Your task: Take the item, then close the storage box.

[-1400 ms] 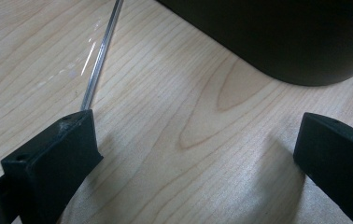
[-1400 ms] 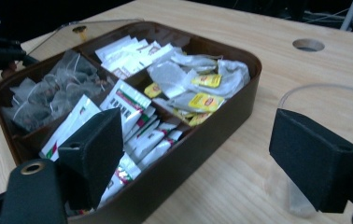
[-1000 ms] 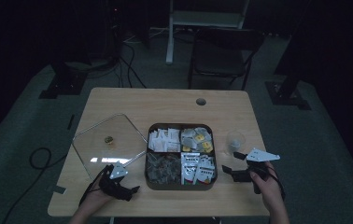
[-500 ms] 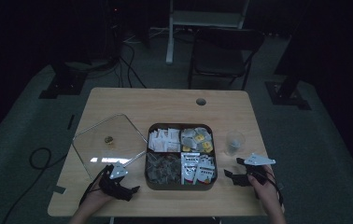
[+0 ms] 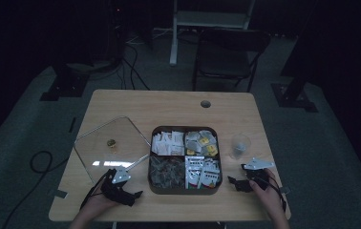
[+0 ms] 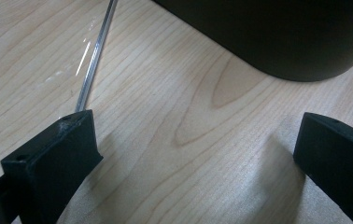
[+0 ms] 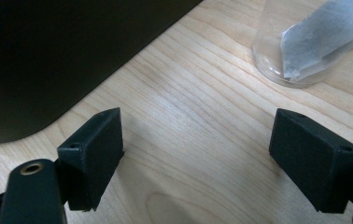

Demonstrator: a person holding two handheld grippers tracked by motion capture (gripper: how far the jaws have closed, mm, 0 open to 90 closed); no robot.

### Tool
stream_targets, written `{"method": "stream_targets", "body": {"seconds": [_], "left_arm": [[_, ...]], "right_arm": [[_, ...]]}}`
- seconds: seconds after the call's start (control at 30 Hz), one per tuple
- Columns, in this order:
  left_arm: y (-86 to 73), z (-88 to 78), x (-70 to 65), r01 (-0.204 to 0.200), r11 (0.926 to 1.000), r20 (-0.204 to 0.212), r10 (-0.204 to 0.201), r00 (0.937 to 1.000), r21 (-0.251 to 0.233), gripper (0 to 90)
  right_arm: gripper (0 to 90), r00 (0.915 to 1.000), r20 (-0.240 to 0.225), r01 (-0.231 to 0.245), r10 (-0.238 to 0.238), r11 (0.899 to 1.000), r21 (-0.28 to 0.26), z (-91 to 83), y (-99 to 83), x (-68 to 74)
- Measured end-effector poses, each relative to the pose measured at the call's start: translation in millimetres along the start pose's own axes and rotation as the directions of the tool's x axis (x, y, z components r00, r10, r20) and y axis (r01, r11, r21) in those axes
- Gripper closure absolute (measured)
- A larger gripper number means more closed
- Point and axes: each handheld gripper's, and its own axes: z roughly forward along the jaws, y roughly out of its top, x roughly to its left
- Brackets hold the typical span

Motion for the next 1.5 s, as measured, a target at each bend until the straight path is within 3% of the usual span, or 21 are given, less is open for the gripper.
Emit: {"method": "stream_targets", "body": {"seconds": [0.13, 0.7, 0.83, 1.03, 1.33, 1.5], "left_arm": [[-0.2, -0.1, -0.1, -0.003, 1.0000, 0.002, 0.003, 1.0000, -0.001, 0.4], [-0.9, -0.9, -1.6, -0.007, 1.0000, 0.005, 0.007, 1.0000, -0.001, 0.5], [0.7, -1.9, -2.6, -0.010, 0.9998, 0.011, 0.010, 0.9999, 0.019, 0.6], [2.7, -8.5, 0.9, 0.017, 0.9998, 0.016, -0.017, 0.9997, 0.011, 1.7], [8.1, -19.9, 8.6, 0.025, 0.9996, -0.013, -0.025, 0.9996, -0.011, 1.7], [9.3, -24.1, 15.0, 0.049, 0.9982, -0.036, -0.050, 0.9981, -0.034, 1.7]], "right_arm": [[13.2, 0.9999, 0.002, 0.015, -0.015, 1.000, 0.010, 1.2, 0.5, 1.3], [12.4, 0.9999, 0.013, 0.005, -0.005, 1.000, 0.013, 1.9, 1.1, 2.0], [12.4, 0.9999, 0.013, 0.005, -0.005, 1.000, 0.013, 1.9, 1.1, 2.0], [12.4, 0.9999, 0.013, 0.005, -0.005, 1.000, 0.013, 1.9, 1.1, 2.0], [12.4, 0.9999, 0.013, 0.005, -0.005, 1.000, 0.013, 1.9, 1.1, 2.0], [12.4, 0.9999, 0.013, 0.005, -0.005, 1.000, 0.013, 1.9, 1.1, 1.9]]}}
